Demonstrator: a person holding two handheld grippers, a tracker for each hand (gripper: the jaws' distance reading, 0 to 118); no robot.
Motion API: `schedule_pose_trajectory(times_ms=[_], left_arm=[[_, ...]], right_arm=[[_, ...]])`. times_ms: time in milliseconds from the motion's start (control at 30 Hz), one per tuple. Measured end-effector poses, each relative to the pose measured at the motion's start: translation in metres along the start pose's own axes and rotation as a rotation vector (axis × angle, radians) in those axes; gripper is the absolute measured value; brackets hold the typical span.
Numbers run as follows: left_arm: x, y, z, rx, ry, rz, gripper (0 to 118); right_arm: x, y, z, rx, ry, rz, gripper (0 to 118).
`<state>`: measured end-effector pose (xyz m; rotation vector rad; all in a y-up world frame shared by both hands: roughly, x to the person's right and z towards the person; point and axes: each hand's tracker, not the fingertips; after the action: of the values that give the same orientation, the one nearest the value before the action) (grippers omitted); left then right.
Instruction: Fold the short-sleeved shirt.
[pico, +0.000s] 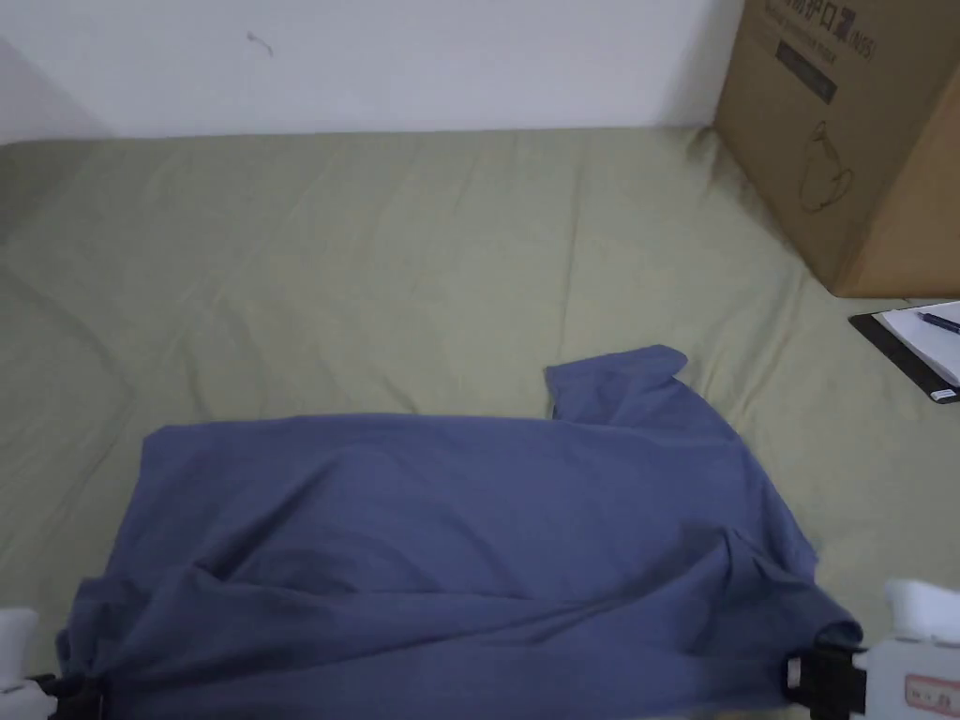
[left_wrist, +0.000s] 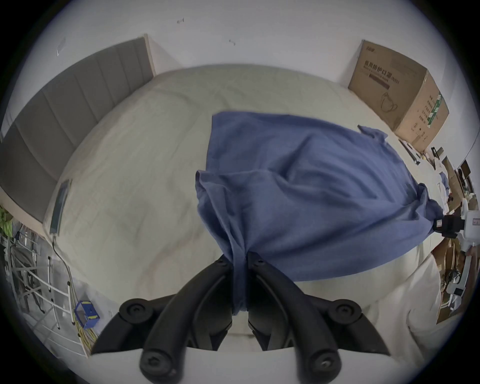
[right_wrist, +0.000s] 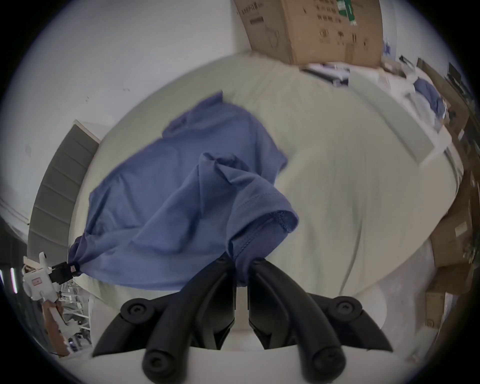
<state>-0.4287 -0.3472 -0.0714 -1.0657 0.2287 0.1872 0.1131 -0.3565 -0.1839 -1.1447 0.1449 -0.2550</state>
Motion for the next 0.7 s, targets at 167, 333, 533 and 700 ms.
schedule_pose_trajectory(times_ms=[167,333,533,700], left_arm=[[-0.011,-0.026,-0.021,-0.037,0.088,0.042,63],[-0.021,-0.012,0.008,0.045,0.031,0.151,90],[0.001,0.029,0.026,0.223,0.004,0.099,0],[0.013,0.059,0.012,0.21,-0.085,0.104,0]], right_arm=[[0.007,-0.027,-0.023,-0.088,-0.09,0.024,67],[0.005,-0.01,0.009,0.039,-0.076,0.013,90],[-0.003,0.036,0.032,0.209,0.035,-0.009,15],[-0.01,0.079,0.013,0.225,0.046,-0.009,0]])
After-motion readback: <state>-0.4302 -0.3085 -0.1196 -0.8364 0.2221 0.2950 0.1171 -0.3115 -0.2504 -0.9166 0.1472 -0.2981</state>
